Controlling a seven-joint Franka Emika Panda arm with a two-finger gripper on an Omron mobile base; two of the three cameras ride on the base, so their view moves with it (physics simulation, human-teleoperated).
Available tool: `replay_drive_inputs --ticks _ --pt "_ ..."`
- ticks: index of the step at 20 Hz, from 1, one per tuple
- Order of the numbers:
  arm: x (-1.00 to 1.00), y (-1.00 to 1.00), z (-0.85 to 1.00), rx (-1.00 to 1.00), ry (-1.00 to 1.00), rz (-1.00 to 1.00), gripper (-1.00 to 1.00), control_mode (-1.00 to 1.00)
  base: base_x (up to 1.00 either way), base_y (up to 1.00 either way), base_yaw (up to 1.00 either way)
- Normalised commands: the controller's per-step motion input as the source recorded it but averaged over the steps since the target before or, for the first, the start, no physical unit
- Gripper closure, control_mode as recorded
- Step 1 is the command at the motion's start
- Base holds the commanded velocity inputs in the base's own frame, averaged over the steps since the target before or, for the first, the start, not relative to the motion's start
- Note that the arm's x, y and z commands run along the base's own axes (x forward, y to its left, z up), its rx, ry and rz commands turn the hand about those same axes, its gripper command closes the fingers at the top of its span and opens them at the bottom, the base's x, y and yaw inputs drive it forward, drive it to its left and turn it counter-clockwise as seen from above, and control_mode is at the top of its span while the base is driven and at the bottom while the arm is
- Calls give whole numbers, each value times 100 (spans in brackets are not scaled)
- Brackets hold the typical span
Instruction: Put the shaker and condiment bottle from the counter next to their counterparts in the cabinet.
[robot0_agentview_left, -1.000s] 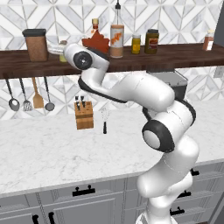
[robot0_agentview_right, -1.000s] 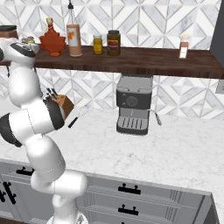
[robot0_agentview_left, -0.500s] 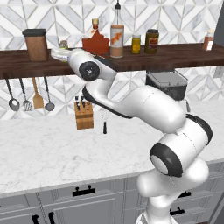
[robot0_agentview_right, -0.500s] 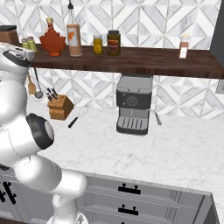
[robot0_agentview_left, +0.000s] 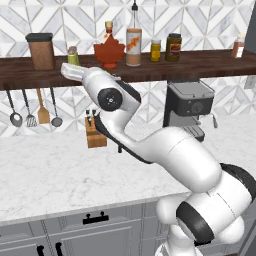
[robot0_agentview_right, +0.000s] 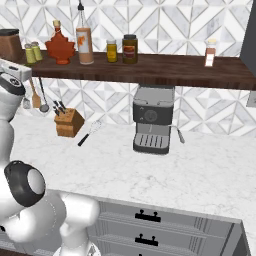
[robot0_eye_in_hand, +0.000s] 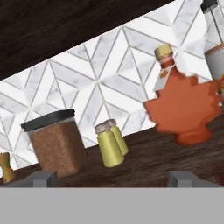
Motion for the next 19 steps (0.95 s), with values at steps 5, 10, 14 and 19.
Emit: replay_drive_inputs --ticks 5,10,14,19 --pt "-67 -4 0 5 0 0 -100 -100 0 0 0" --pt "-71 0 0 5 0 0 -100 -100 0 0 0" --pt "-83 -2 0 6 -1 0 -100 -100 0 0 0" --pt "-62 0 0 3 0 -1 -100 -100 0 0 0"
